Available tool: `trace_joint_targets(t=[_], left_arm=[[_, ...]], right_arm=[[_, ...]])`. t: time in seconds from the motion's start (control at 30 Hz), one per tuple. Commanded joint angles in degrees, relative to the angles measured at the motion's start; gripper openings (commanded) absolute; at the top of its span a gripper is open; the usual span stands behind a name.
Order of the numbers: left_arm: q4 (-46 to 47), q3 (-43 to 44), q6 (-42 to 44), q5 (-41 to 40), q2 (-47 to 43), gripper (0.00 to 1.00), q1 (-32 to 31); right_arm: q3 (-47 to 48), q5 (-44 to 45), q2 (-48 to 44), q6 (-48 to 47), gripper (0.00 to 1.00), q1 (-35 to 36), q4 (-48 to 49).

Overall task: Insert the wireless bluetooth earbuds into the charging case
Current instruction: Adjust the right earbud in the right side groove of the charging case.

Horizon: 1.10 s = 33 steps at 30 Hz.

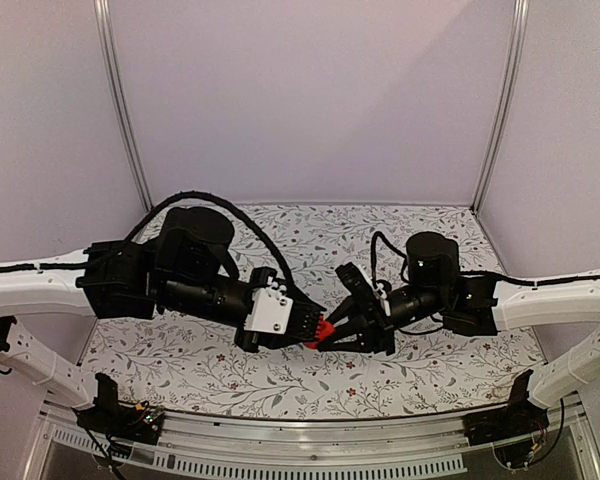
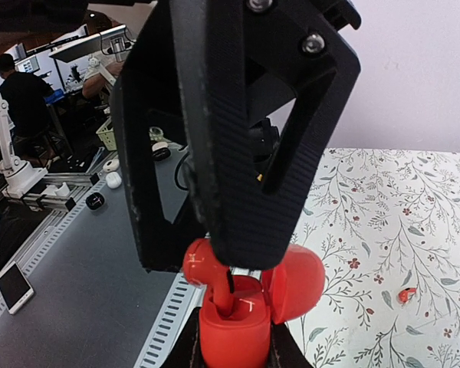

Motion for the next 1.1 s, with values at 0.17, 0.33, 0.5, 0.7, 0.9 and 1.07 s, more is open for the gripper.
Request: trace_joint_targets(t=[0.17,0.33,0.5,0.7,0.9,1.07], left_arm=[[5.0,1.2,-0.8,-3.0,0.3,0.37,-0.3],[5.1,1.2,-0.8,-2.9,0.9,0.37,-0.3],[4.7,1.0,-0.4,-1.8,0.9,0.37,-0.3],[6.0,-0.7,-0.4,-1.2,-1.3,0.36,-0.3],[6.6,-0.5,-0.5,0.1,-1.8,0.36,-0.4],[6.3,0.1,-0.4,0.5,-2.0,0.36,-0.5]], right_arm=[[1.9,-1.5,0.1,-0.5,0.00,0.8,0.0],[1.7,-1.6,-0.7,0.0,0.00,1.0,0.9],[0.9,-0.6,-1.3,0.8,0.00,0.9,2.0],[-1.7,0.0,-3.0,6.6,0.00,-1.0,8.0],[-3.3,0.9,-3.2,9.9,0.00,-1.7,13.0],[-4.7,1.2,-2.9,12.2,0.00,-1.9,17.6]])
